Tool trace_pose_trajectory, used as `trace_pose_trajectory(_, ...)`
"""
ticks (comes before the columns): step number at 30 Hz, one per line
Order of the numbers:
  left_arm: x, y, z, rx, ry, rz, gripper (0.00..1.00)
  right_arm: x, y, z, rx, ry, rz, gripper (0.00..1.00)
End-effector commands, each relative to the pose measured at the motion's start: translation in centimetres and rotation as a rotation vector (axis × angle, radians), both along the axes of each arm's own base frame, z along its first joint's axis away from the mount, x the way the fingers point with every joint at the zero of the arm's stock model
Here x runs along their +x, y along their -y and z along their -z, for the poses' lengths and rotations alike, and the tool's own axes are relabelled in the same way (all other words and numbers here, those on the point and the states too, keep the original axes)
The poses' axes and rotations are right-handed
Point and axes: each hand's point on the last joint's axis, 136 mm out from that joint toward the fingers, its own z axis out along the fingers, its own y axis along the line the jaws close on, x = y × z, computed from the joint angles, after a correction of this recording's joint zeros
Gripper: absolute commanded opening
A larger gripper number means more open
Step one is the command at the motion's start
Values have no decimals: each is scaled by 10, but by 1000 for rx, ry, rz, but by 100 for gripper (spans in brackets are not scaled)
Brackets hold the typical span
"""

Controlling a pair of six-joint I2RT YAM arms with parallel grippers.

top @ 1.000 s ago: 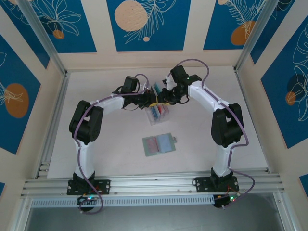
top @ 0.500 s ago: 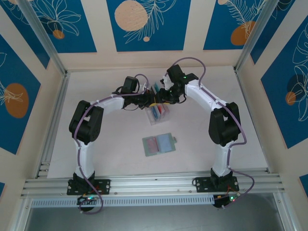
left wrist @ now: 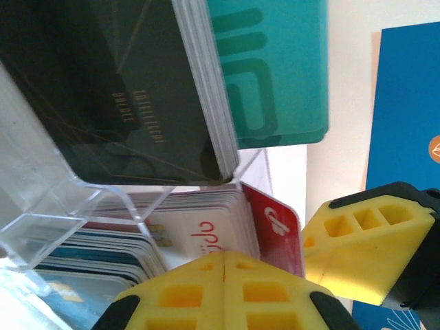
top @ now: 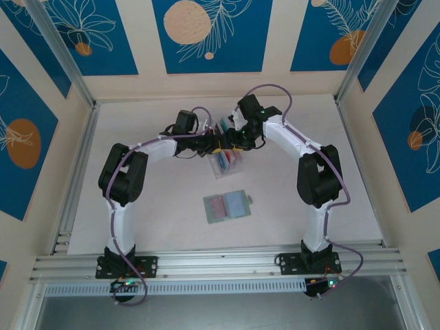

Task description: Put the credit cards into the card holder

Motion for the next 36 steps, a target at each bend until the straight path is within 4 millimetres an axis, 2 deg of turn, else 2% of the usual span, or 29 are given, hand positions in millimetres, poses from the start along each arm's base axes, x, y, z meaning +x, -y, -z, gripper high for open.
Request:
trace_pose_trajectory(1,3,-1,0,-16,8,-1,5,-22,-10,33,14,-128,-49,55)
trace_pose_trajectory(7,3,-1,1,-15,7,0,5,-23,-17,25,76,-145,-51,53)
trace_pose_trajectory(13,3,-1,6,-12,0,-1,5,-18,-15,5,82,-93,-40,40)
trace_pose_trajectory(21,2,-2,8,-10,-4,-3,5,-15,-15,-12,92,-59,-38,40)
trace_pose_trajectory(36,1,-2,10,-9,-7,-3,5,-11,-14,-24,93,-39,-30,37)
